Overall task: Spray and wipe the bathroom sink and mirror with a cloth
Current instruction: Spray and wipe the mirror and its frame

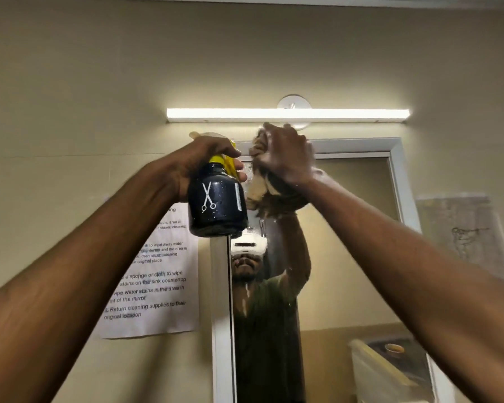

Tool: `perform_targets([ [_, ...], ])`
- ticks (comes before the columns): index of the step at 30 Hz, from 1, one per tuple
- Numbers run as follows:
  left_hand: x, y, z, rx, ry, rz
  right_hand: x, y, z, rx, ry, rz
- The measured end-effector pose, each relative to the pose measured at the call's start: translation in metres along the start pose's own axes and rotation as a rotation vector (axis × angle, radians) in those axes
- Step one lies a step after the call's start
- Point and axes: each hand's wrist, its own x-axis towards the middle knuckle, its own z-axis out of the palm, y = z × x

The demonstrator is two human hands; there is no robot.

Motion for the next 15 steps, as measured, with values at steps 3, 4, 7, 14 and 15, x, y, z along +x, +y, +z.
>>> perform_targets([
  [3, 0.003, -0.001, 0.009, -0.017, -0.023, -0.018, -0.010, 0.045, -0.022, -0.028, 0.013, 0.128],
  [4, 0.004, 0.000, 0.011, -0.011, -0.025, -0.020, -0.011, 0.060, -0.031, -0.035, 0.020, 0.167],
  [7, 0.009, 0.001, 0.015, 0.003, -0.045, -0.023, -0.013, 0.087, -0.051, -0.071, 0.038, 0.234],
  [14, 0.013, 0.003, 0.042, 0.033, 0.072, -0.027, -0.006, 0.077, -0.045, -0.035, 0.066, 0.208],
  [15, 0.014, 0.005, 0.048, 0.031, 0.089, -0.019, -0.003, 0.069, -0.043, -0.027, 0.059, 0.181],
])
